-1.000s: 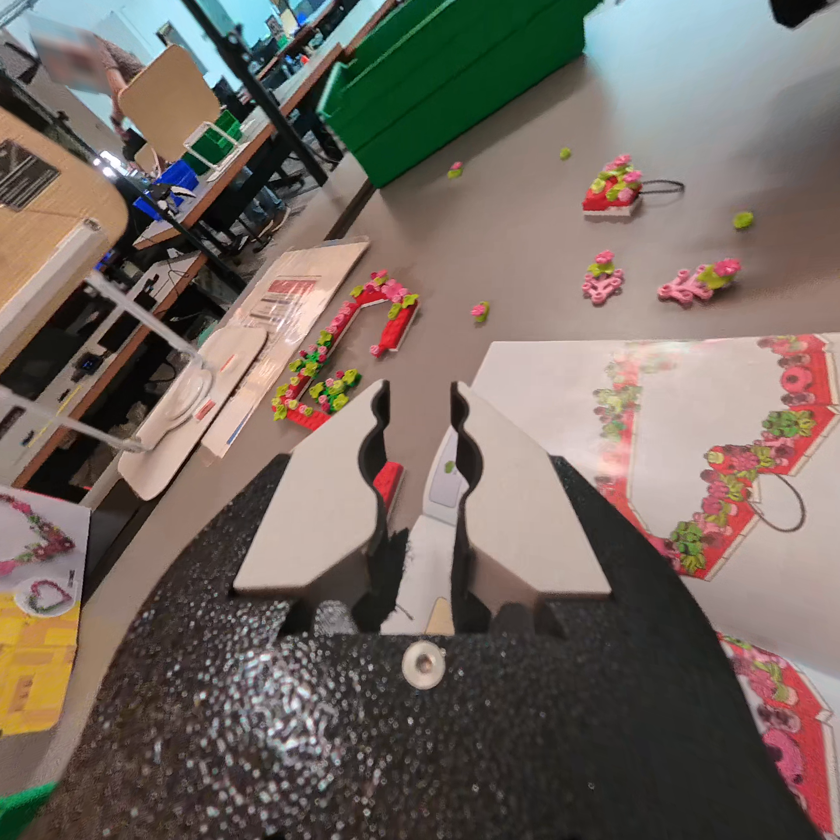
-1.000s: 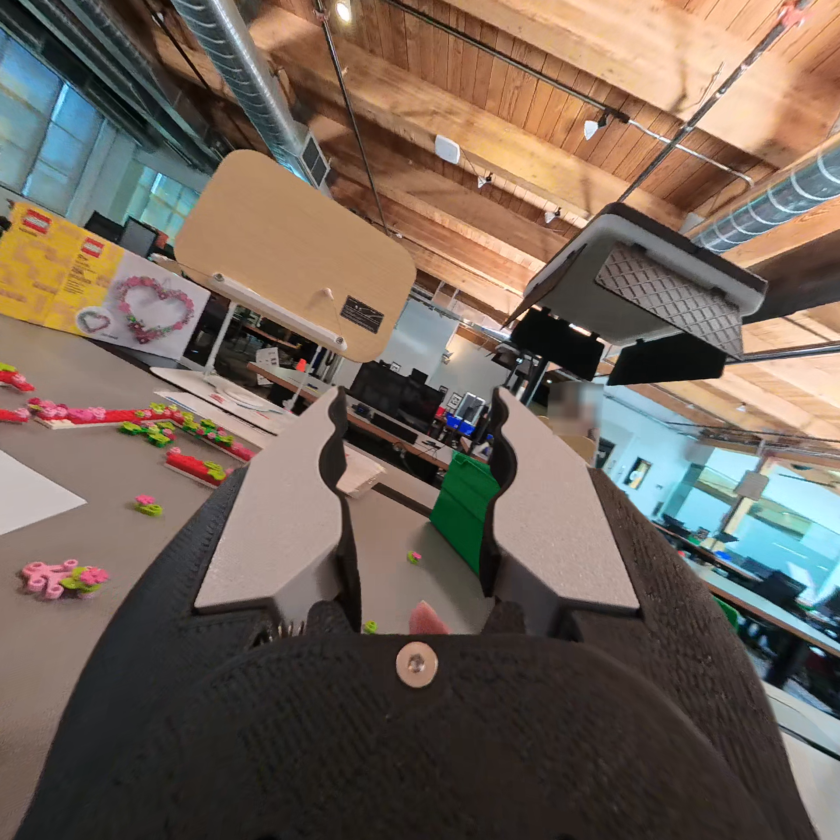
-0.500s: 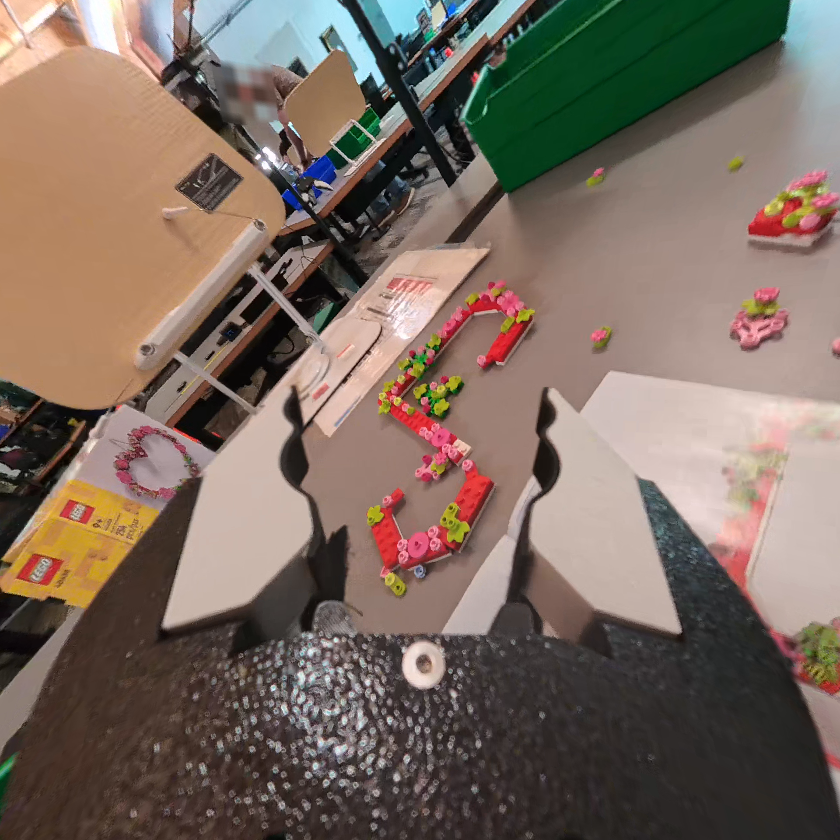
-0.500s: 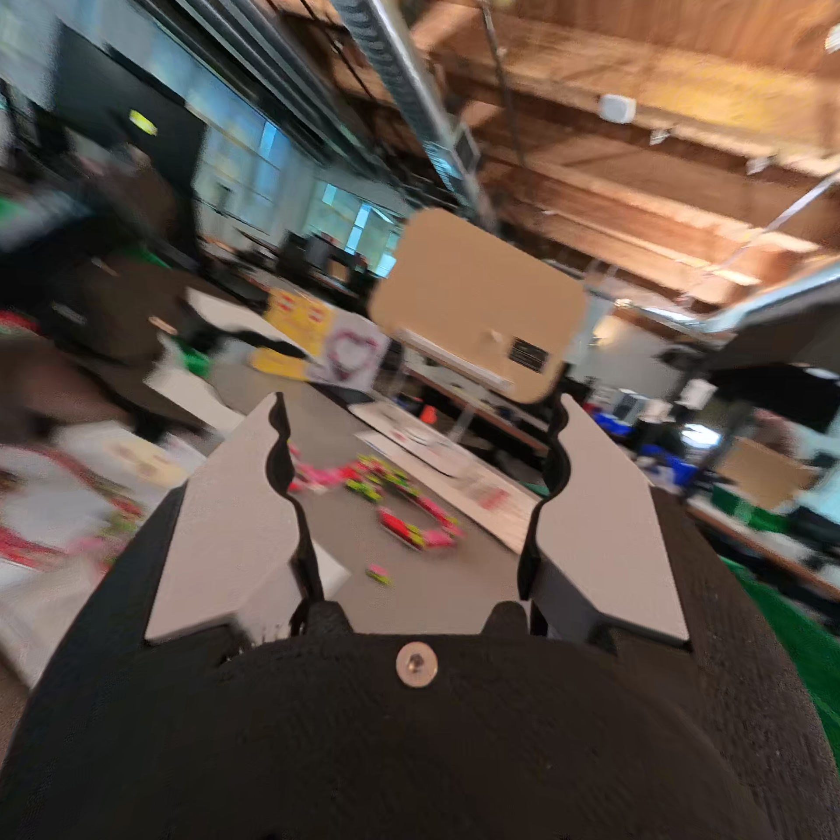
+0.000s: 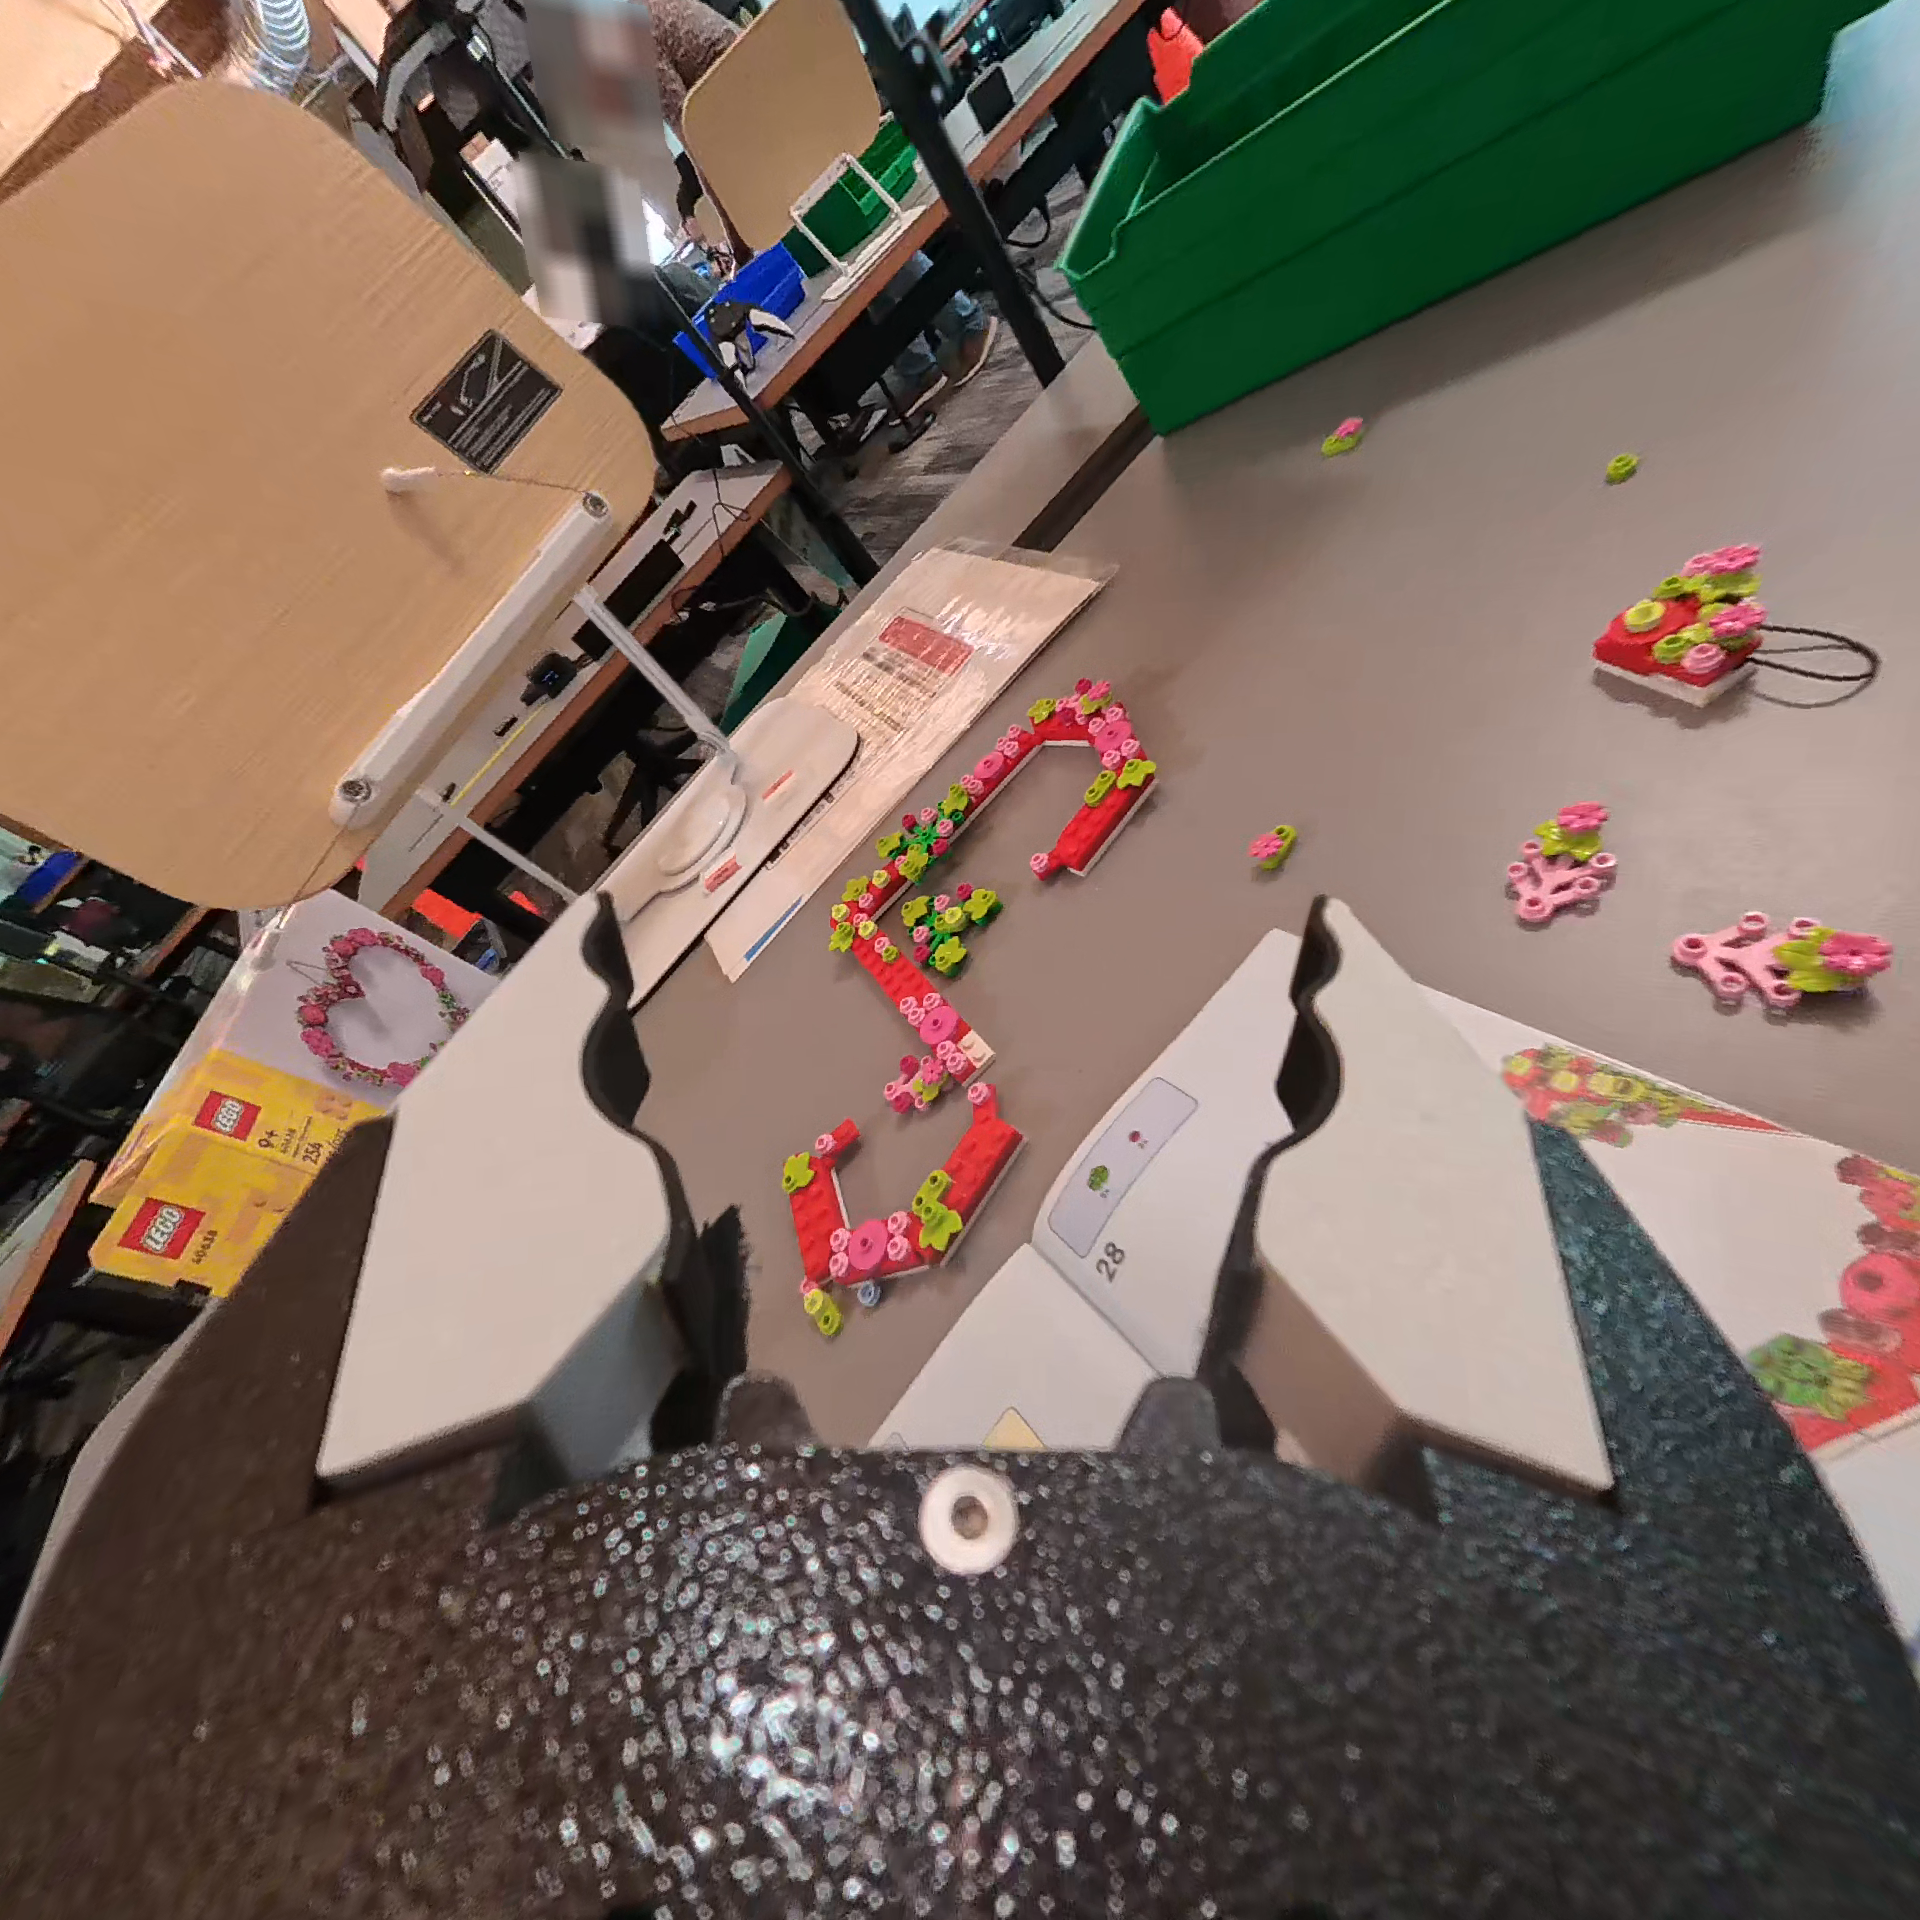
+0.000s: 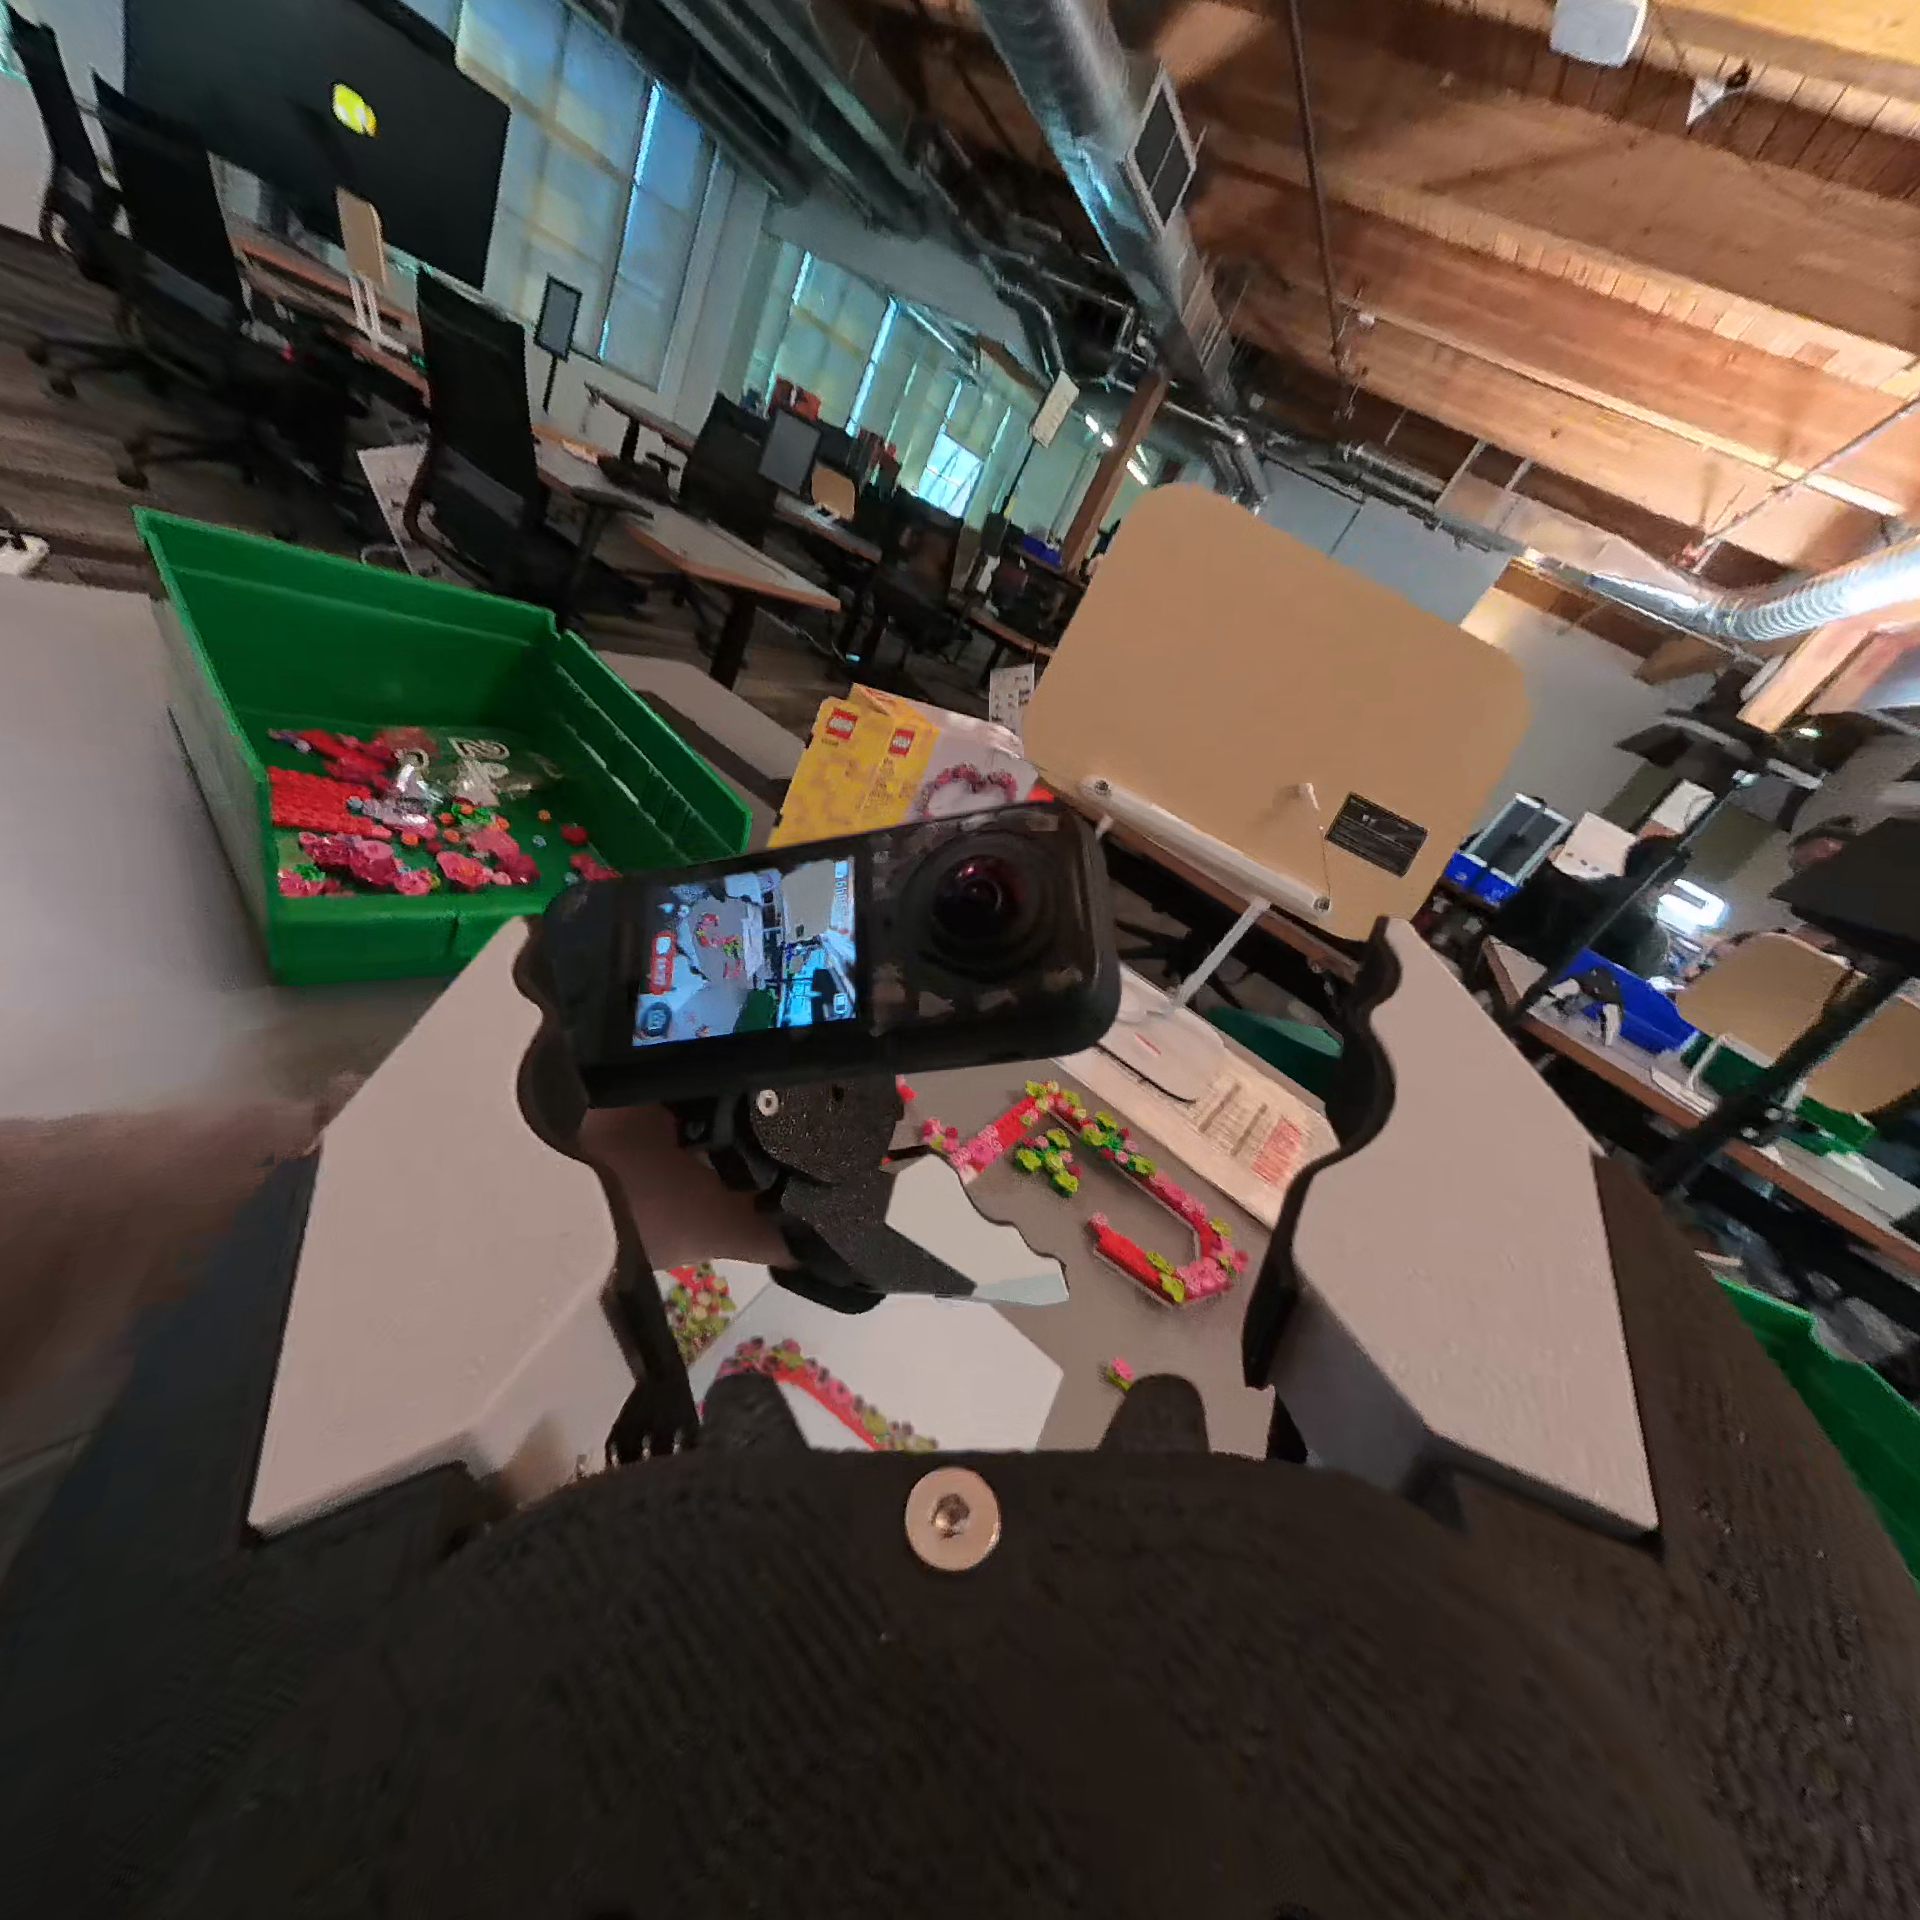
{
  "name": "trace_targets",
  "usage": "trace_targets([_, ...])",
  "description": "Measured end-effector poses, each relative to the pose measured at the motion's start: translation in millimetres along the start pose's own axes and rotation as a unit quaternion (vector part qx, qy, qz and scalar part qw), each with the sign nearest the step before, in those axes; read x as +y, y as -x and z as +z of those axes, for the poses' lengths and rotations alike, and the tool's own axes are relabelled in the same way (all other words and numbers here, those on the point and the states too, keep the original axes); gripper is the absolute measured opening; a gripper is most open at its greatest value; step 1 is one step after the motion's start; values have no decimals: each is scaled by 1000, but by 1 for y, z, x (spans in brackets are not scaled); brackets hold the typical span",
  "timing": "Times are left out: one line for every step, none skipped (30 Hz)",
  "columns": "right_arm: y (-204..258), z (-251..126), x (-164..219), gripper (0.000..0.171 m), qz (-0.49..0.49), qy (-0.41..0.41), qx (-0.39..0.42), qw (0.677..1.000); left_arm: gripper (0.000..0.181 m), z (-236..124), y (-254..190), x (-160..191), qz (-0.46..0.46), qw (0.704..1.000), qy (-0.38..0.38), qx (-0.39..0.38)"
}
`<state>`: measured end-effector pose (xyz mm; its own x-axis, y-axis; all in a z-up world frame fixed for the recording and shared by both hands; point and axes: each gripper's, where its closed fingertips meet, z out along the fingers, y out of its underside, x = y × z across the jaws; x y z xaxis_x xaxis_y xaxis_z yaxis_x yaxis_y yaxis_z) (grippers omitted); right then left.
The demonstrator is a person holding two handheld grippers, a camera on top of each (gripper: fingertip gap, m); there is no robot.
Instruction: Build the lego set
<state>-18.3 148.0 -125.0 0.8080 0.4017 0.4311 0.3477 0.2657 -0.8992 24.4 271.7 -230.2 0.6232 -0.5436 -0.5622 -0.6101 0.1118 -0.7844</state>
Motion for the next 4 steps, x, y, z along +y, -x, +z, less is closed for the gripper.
trace_targets([-2,-1,3,146,-12,5,7,1000,124,-5,-3,-2,1,1000,-1,2])
trace_targets([-3,-2,6,147,-24,11,10,1000,124,-6,-7,-3,1,1000,-2,5])
trace_targets([-3,-4,6,145,-15,9,5,1000,124,-7,-8,-2,4,1000,3,3])
trace_targets([-3,-6,9,146,-6,17,-1,1000,124,-7,-7,-1,9,1000,6,-1])
